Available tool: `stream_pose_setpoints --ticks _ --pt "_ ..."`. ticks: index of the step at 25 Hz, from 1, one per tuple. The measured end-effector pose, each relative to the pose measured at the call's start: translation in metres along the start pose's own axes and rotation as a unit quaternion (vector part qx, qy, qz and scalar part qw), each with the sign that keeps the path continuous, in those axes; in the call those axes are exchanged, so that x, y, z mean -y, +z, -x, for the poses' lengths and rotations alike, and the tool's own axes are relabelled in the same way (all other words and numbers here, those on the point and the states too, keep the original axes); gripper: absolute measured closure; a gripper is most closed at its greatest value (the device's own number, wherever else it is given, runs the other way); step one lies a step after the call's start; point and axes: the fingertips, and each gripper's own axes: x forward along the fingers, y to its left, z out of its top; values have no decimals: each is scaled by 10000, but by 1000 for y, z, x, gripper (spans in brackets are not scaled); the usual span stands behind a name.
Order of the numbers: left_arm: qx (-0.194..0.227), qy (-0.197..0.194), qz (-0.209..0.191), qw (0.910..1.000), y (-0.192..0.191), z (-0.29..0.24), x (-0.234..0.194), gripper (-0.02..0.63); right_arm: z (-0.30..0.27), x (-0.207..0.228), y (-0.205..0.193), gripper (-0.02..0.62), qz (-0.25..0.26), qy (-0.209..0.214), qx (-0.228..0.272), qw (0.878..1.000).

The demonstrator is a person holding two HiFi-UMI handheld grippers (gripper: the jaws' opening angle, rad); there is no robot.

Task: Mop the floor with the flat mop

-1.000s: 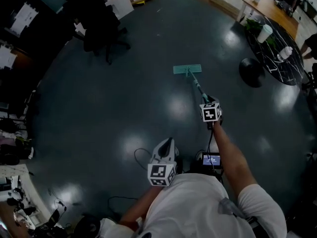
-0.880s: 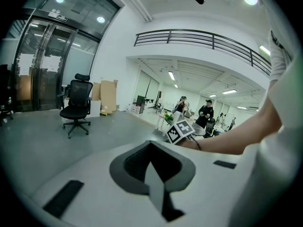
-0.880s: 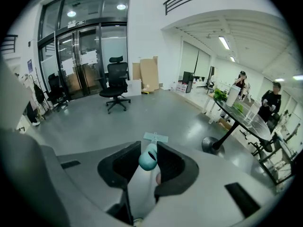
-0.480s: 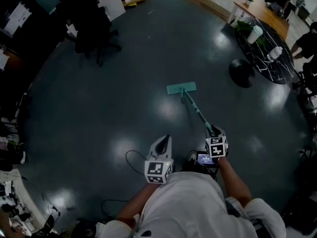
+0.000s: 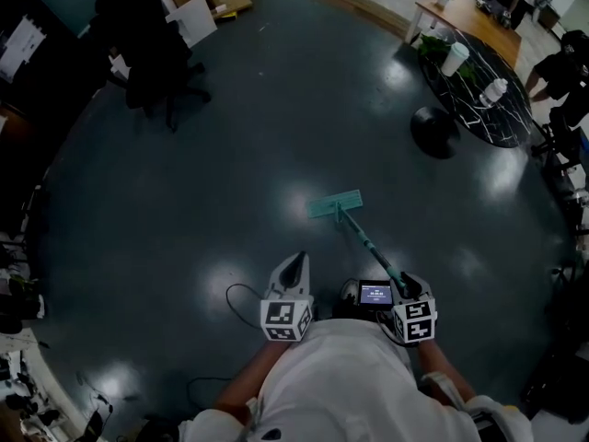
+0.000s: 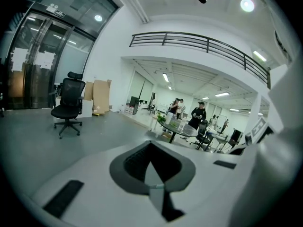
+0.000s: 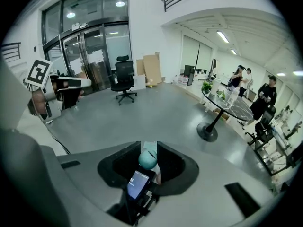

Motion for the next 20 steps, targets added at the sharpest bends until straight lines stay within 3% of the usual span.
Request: stream_pose_setpoints --ticks 8,20 --pt "-32 50 59 10000 -3 -16 2 601 -35 -14 45 485 189 141 598 9979" --pt "211 87 -92 9997 26 -57 -4 601 -159 6 139 486 390 -17 1236 9916"
